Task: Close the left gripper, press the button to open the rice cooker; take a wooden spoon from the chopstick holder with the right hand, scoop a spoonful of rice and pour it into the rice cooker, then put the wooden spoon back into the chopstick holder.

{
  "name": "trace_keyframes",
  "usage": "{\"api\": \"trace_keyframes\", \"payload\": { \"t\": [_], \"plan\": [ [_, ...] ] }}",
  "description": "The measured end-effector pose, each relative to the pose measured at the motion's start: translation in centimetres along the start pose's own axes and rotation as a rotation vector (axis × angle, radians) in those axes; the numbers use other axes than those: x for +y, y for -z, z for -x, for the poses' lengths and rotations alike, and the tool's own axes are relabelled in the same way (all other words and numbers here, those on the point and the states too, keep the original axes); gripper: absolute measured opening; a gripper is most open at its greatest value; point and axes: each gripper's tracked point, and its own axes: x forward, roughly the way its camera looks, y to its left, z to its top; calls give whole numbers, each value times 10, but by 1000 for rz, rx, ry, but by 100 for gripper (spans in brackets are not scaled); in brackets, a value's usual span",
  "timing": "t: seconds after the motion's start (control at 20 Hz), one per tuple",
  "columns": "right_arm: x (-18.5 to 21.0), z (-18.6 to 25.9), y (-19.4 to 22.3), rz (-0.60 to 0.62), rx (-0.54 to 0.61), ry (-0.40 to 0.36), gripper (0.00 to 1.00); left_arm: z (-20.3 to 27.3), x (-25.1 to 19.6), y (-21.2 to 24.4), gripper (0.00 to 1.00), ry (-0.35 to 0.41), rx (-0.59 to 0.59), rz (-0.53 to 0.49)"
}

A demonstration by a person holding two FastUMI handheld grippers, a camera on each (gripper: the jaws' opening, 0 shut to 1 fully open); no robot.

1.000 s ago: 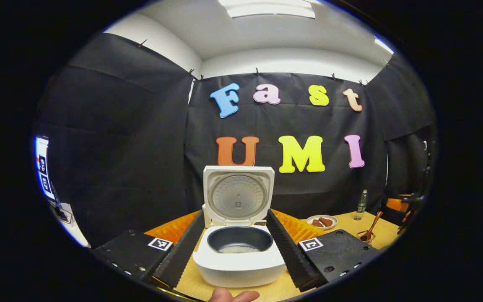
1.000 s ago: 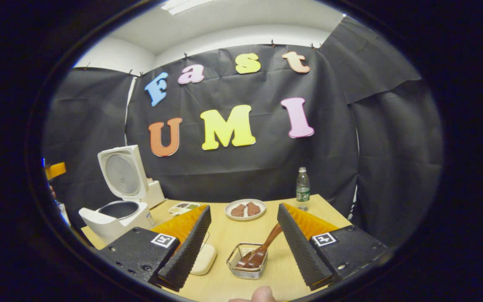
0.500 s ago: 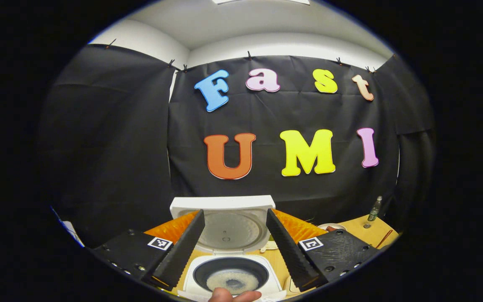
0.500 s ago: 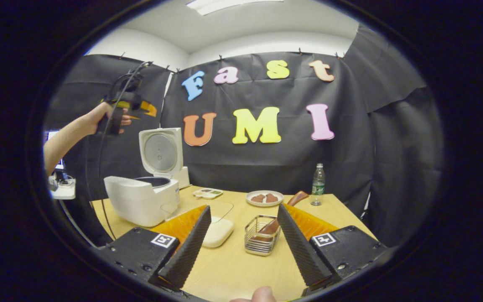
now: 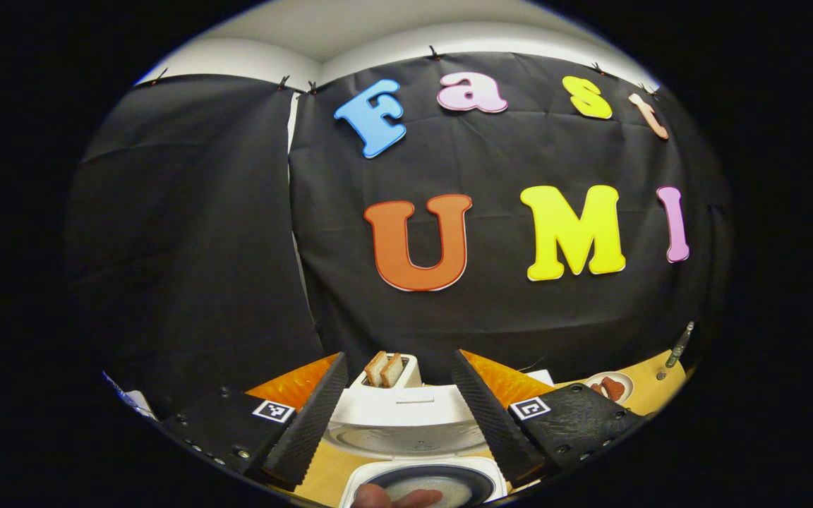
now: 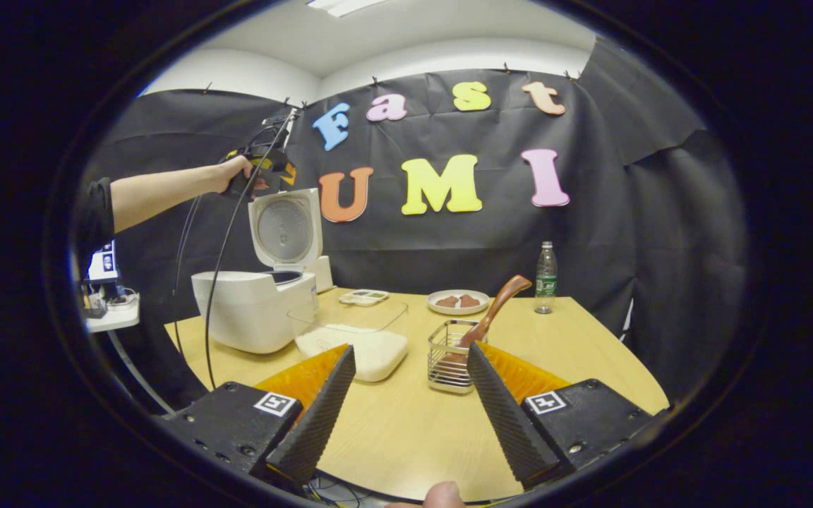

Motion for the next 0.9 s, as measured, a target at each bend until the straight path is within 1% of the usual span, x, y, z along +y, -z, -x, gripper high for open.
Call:
{"api": "trace_keyframes", "payload": {
  "t": [0.15, 0.2, 0.35, 0.45, 0.6, 0.8, 0.9],
  "plan": [
    [3, -5, 1, -3, 3, 7, 100, -9, -1, 5, 95, 40, 43, 96],
    [5, -7, 4, -5, 10, 5, 100, -15, 0, 10, 95, 42, 64, 107],
    [12, -11, 8, -2, 30, -7, 100, -18, 2, 23, 95, 30, 124, 92],
    [14, -12, 9, 7, 35, -10, 100, -15, 3, 22, 96, 32, 131, 87],
    [19, -10, 9, 7, 40, -18, 100, -2, 1, 31, 96, 39, 193, 64],
    [31, 3, 1, 23, 18, -29, 100, 30, -4, 43, 96, 73, 265, 52],
    [39, 12, -4, 57, 1, -37, 100, 56, -7, 55, 96, 95, 285, 46]
  ]
}}
